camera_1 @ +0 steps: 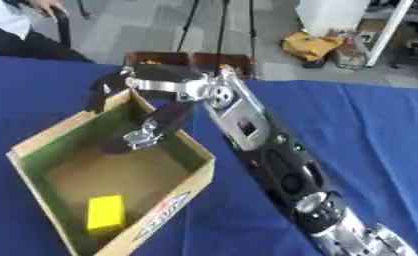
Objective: Pick up objects on the table and place them in the box.
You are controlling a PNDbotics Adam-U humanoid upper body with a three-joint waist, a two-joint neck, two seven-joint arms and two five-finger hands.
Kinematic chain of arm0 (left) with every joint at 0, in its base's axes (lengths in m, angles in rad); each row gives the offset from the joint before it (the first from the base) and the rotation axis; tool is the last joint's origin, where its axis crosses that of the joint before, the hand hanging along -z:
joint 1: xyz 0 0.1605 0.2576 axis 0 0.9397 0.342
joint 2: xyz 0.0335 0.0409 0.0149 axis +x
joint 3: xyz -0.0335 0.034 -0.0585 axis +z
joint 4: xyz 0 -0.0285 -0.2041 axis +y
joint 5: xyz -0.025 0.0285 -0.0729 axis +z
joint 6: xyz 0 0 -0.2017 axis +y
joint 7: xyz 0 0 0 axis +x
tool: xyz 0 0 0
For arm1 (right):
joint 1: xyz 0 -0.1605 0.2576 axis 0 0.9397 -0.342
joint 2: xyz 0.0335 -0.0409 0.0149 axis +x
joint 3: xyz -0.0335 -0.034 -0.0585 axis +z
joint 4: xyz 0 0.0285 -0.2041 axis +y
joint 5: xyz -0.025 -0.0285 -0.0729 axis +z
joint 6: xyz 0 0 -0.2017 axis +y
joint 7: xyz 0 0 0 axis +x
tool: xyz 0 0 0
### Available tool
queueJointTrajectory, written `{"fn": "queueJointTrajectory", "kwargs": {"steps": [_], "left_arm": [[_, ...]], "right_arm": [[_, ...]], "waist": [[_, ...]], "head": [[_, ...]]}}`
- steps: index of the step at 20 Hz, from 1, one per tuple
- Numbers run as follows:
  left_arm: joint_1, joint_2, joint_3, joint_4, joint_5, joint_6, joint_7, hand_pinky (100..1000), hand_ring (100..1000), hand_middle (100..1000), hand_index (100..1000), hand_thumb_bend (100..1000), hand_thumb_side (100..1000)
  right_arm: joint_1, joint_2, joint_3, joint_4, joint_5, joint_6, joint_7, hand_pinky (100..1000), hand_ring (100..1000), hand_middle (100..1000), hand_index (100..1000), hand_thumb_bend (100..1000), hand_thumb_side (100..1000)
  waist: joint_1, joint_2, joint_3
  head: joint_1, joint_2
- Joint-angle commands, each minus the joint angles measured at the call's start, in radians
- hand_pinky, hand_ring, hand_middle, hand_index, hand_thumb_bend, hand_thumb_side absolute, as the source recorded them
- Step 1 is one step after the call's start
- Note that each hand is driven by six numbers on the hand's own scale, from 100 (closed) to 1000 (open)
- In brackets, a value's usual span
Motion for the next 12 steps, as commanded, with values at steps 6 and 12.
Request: {"fn": "queueJointTrajectory", "kwargs": {"steps": [6,12], "left_arm": [[0.006,0.037,0.019,-0.017,-0.006,-0.007,0.021,758,749,890,963,100,1000],[0.009,0.039,0.024,-0.017,-0.005,-0.016,0.030,758,750,890,963,100,1000]], "right_arm": [[0.095,-0.132,-0.139,-0.206,-0.124,0.029,-0.117,948,930,637,796,392,601],[0.232,-0.170,-0.272,-0.348,-0.212,0.068,-0.206,924,908,663,795,120,563]], "waist": [[0.012,-0.034,-0.039],[0.029,-0.032,-0.081]], "head": [[0.098,0.012],[0.155,0.013]]}}
